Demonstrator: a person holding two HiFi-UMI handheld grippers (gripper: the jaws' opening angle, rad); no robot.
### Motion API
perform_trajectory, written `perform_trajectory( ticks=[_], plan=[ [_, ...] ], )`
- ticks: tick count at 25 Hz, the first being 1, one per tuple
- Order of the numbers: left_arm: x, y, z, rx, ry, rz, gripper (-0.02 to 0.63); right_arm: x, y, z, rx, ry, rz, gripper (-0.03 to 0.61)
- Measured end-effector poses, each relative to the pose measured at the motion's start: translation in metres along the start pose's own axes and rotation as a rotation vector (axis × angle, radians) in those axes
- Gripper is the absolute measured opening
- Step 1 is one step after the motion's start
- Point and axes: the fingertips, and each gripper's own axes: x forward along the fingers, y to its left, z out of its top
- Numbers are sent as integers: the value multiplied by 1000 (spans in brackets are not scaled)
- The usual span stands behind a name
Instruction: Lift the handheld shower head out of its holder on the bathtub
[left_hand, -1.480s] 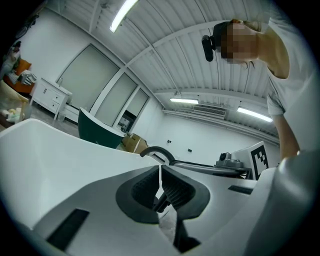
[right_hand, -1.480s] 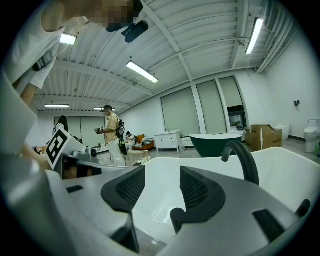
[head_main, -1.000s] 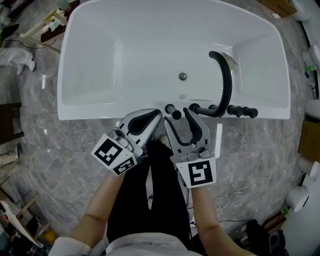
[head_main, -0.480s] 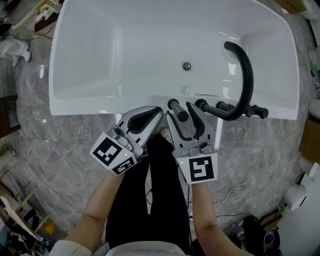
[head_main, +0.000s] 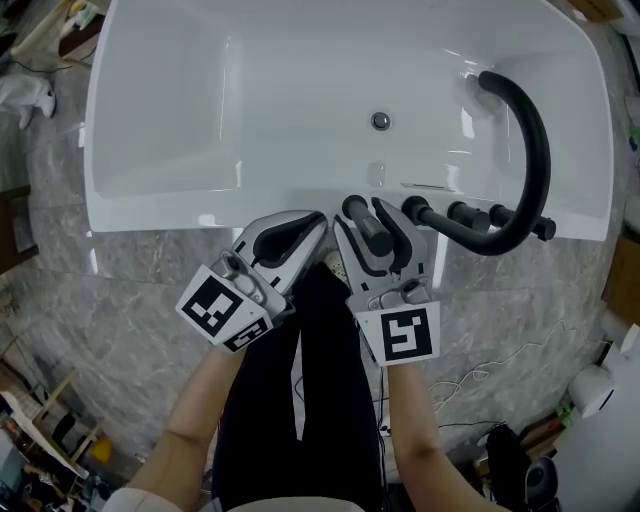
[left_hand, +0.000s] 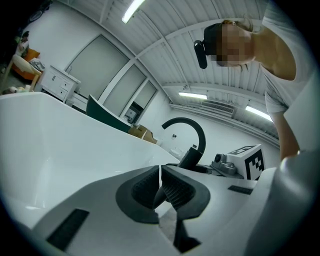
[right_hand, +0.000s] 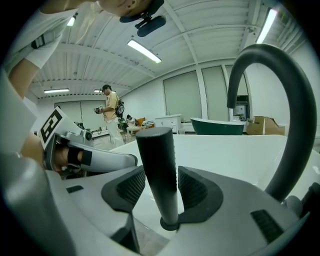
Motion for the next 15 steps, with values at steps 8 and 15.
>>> perform_trajectory(
  ticks=[8,15],
  plan=[
    [6,13,-18,-25,5,-2,20,19,-5,-22,-48,42,-43,204],
    [10,7,-17,-23,9,-19,20,21,-8,-27,-62,64,-73,121]
  ],
)
